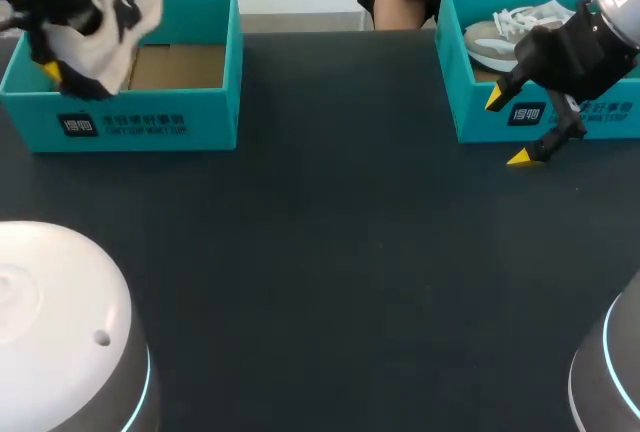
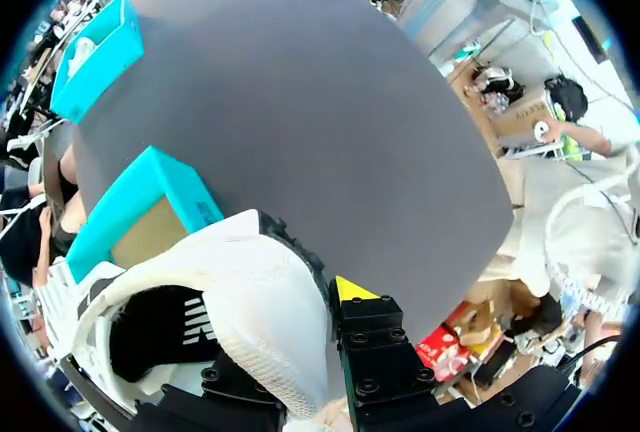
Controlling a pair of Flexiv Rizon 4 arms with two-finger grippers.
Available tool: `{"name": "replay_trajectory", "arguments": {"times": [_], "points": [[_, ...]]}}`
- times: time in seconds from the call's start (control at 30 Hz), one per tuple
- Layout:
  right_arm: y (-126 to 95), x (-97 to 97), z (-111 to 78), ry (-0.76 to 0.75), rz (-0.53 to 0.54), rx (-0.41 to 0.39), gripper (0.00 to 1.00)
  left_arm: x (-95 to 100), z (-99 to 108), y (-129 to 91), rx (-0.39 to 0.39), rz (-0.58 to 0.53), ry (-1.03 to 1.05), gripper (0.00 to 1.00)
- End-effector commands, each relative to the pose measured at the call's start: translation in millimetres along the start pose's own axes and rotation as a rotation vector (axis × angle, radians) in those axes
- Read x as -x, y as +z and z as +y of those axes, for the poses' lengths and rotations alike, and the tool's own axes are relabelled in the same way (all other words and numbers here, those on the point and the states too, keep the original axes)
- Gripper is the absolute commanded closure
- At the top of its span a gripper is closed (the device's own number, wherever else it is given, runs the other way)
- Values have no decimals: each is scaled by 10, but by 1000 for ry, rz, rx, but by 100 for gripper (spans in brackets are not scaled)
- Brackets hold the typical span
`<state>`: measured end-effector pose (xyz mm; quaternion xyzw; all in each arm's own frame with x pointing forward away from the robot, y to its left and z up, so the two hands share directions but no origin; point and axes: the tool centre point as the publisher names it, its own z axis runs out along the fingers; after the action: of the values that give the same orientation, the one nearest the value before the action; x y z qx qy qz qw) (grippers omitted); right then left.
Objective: Take the shoe out of the shoebox, open the shoe tongue, remove and reinsert the insole, then place the shoe into the shoebox
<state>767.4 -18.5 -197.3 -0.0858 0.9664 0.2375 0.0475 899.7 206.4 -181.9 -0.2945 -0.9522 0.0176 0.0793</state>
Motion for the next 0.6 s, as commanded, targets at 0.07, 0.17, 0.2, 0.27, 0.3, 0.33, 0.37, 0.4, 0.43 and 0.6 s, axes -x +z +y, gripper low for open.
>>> {"name": "replay_trajectory", "arguments": {"times": [0.07,0.17,0.2,0.27,0.3,0.33,0.37,0.4,0.43,0.6], "points": [[7,8,0,1,1,-2,0,-151,536,-139,-91,-30,-25,100],[7,8,0,1,1,-2,0,-167,734,-168,-92,-15,-34,100],[7,8,0,1,1,-2,0,-174,765,-173,-89,-16,-33,100],[7,8,0,1,1,-2,0,-201,864,-200,-80,-6,-19,100],[7,8,0,1,1,-2,0,-219,904,-207,-70,0,0,100],[7,8,0,1,1,-2,0,-226,942,-211,-59,-3,-4,100],[7,8,0,1,1,-2,0,-221,993,-225,-61,1,-14,100],[7,8,0,1,1,-2,0,-214,1035,-227,-31,-8,-32,100],[7,8,0,1,1,-2,0,-214,1035,-227,-31,-8,-32,100],[7,8,0,1,1,-2,0,-214,1035,-227,-31,-8,-32,100]]}}
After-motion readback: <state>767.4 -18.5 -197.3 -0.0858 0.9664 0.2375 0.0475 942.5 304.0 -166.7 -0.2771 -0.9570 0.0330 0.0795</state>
